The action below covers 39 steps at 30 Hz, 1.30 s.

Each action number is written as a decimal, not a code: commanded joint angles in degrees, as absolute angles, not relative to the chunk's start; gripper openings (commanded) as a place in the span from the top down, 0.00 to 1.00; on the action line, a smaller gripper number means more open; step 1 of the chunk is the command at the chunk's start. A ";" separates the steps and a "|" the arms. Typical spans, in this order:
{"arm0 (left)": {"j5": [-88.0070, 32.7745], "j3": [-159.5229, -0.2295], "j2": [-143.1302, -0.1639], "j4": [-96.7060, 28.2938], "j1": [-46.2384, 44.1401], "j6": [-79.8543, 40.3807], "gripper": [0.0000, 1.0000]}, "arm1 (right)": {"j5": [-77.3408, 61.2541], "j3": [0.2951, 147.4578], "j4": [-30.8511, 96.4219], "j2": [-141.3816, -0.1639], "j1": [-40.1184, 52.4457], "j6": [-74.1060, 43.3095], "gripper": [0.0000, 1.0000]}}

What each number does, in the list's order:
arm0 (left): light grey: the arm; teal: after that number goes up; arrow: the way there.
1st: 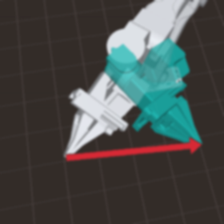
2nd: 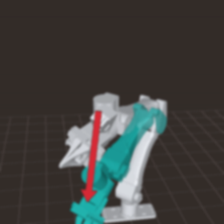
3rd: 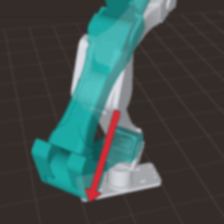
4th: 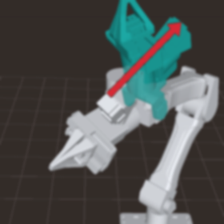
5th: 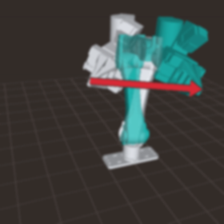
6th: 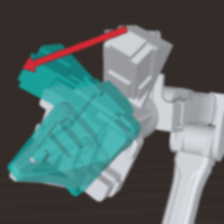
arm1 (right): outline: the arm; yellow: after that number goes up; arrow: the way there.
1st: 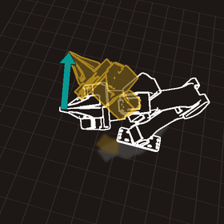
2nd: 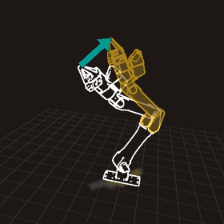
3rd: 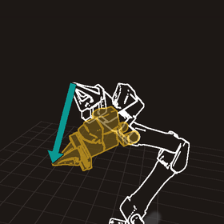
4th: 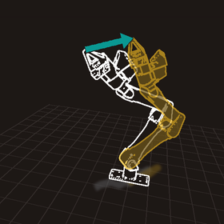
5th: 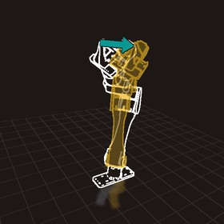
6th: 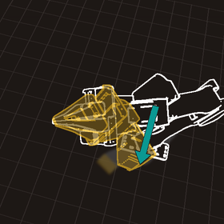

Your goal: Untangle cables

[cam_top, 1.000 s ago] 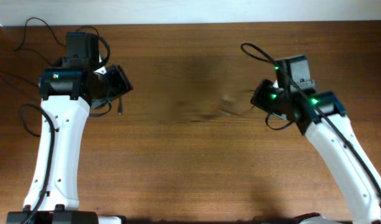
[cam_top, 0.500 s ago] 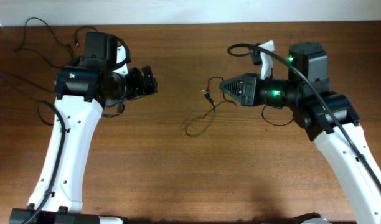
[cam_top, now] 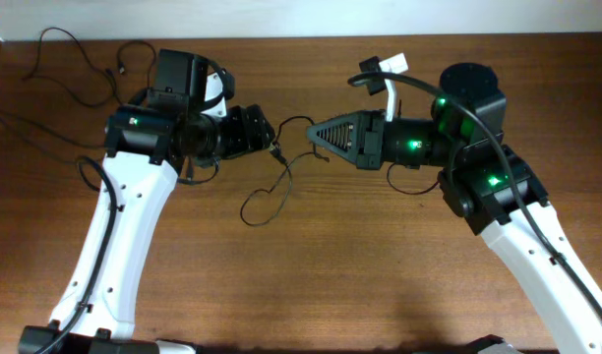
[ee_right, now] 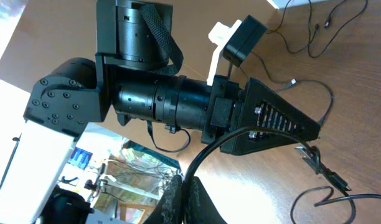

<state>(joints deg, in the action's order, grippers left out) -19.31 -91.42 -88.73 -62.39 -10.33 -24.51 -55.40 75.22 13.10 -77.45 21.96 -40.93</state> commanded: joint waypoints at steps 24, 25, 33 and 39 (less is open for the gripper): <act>-31.62 -92.09 -88.95 -59.64 -10.35 -17.89 1.00 | -54.65 76.42 12.71 -80.14 22.11 -41.89 0.96; -31.59 -92.07 -89.08 -59.86 -10.35 -17.89 1.00 | -54.65 76.42 12.58 -80.14 22.11 -42.13 0.96; -31.53 -91.96 -90.67 -60.05 -10.37 -17.91 1.00 | -55.53 76.42 12.53 -80.14 22.11 -42.50 0.96; -33.23 -91.96 -94.56 -59.99 -12.58 -17.89 1.00 | -55.51 76.42 12.01 -80.14 22.11 -42.50 0.96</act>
<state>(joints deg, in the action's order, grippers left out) -31.77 -91.42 -93.32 -59.96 -11.40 -19.00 -54.98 75.22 12.91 -80.05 21.96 -42.28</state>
